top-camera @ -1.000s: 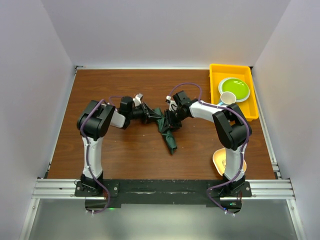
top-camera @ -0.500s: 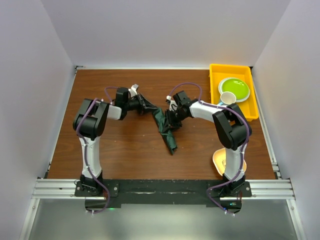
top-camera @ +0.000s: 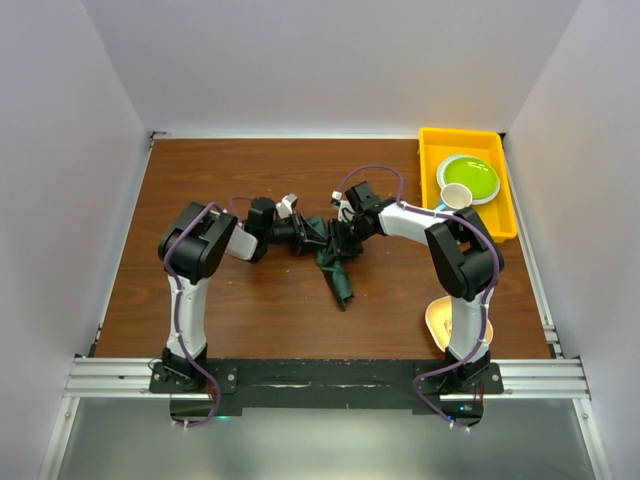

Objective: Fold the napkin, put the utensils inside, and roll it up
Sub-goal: Roll the napkin with the utensil, then neatly place the rolled napkin to the corner

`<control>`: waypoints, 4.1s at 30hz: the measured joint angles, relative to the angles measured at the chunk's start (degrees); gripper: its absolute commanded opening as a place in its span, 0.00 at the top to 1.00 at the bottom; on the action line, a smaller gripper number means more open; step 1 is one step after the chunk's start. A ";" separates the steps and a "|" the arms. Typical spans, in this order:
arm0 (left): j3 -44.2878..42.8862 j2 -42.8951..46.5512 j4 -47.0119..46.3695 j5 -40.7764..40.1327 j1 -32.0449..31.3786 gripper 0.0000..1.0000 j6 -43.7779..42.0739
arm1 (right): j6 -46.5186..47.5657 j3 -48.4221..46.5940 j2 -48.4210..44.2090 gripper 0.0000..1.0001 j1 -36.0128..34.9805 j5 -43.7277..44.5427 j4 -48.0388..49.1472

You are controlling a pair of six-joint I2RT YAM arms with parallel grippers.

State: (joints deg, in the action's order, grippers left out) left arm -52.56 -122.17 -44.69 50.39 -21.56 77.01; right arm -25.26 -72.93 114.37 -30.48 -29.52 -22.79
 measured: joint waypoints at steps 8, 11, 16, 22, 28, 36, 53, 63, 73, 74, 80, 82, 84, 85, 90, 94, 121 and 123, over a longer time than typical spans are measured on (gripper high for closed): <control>-1.25 -1.09 6.54 0.28 0.17 0.91 -5.92 | 1.92 -1.33 -1.16 0.28 -0.39 1.55 -3.04; -1.81 -1.07 8.07 0.39 0.17 0.91 -7.82 | 3.65 -1.70 -2.75 0.18 -0.26 3.58 -6.51; -2.49 -1.01 9.90 0.48 0.17 0.91 -9.55 | 6.05 -1.84 -7.45 0.23 -0.20 6.19 -11.61; -3.17 -0.92 11.43 0.63 0.17 0.91 -10.71 | 6.71 -1.42 -12.33 0.65 -0.20 3.32 -10.86; -3.50 -0.90 12.44 0.79 0.17 0.92 -11.67 | 4.46 6.80 -12.35 0.85 -0.22 -3.67 -3.04; -3.52 -0.81 13.16 0.92 0.17 0.92 -12.33 | 4.31 13.35 -11.93 0.85 -0.24 -7.06 -0.31; -5.01 -0.81 16.79 1.57 0.17 0.92 -14.16 | 4.70 20.06 -14.21 0.84 -2.60 -11.06 2.54; -6.14 -0.81 19.32 1.77 0.17 0.92 -15.28 | 5.64 16.33 -14.40 0.82 -6.10 -10.84 -0.52; -6.99 -0.81 21.29 1.92 0.17 0.91 -16.22 | 4.70 20.15 -13.09 0.81 -7.69 -10.88 2.67; -7.30 -0.81 21.97 1.92 0.15 0.89 -16.61 | 4.70 20.02 -13.22 0.80 -7.69 -10.86 2.43; -10.62 -0.35 27.47 1.53 0.17 0.84 -19.56 | 4.22 14.38 -14.25 0.78 -6.29 -10.56 -0.26; -11.82 -0.31 28.65 1.60 0.17 0.83 -19.63 | 3.54 13.05 -14.71 0.77 -4.46 -10.62 0.68; -13.40 -0.28 29.51 1.77 0.17 0.83 -19.58 | 2.73 12.37 -14.60 0.76 -2.43 -10.58 1.86; -14.01 -0.28 29.59 1.84 0.17 0.83 -19.58 | 2.36 12.24 -14.47 0.76 -1.57 -10.56 2.14; -15.93 0.04 28.92 2.08 0.42 0.83 -18.56 | 1.42 10.08 -12.04 0.77 0.61 -10.49 2.62; -16.50 0.04 28.63 2.03 1.36 0.83 -17.42 | 0.57 8.76 -9.92 0.77 0.59 -10.82 3.85; -31.43 1.11 48.98 -4.79 5.33 0.69 -24.70 | 3.34 0.26 -9.62 0.02 1.75 -6.43 -6.34; -31.19 5.57 51.87 -6.21 5.31 0.63 -27.12 | 3.98 -2.69 -9.62 0.02 2.16 -3.78 -8.28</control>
State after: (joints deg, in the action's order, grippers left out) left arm -83.74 -116.60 7.18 44.18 -16.25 49.89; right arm -21.28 -75.61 104.75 -28.32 -33.30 -31.07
